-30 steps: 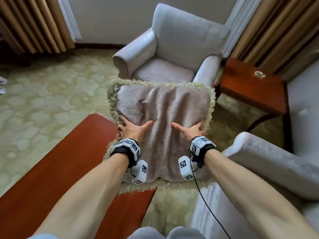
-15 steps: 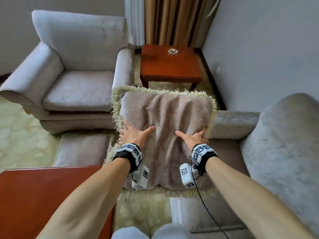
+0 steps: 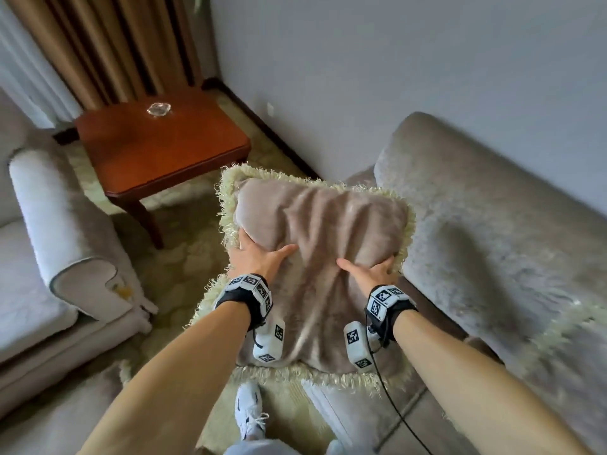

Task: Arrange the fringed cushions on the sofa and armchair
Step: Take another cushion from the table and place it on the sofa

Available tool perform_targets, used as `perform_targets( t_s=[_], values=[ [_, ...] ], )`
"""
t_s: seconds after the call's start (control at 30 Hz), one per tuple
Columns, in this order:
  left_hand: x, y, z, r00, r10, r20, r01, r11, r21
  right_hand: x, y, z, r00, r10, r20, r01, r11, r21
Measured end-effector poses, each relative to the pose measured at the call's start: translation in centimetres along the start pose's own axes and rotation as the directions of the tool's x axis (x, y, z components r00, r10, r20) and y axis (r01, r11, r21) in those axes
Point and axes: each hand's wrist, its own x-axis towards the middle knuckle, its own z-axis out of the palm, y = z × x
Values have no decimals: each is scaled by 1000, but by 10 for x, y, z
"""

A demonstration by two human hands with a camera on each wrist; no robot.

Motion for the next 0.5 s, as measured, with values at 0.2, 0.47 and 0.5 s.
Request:
perform_targets(
  t_s=[0.2, 0.47, 0.5],
  values=[
    [37, 63, 53, 948, 175, 266, -209, 972, 108, 22, 7, -33, 966, 185, -179, -150, 970, 190],
    [21, 119, 144, 820, 275, 502, -419, 886, 200, 44, 56, -86, 868, 408, -285, -298, 884, 359],
    [18, 126, 156, 807, 280, 520, -439, 873, 213, 50, 62, -91, 854, 433, -289, -311, 870, 382]
  ],
)
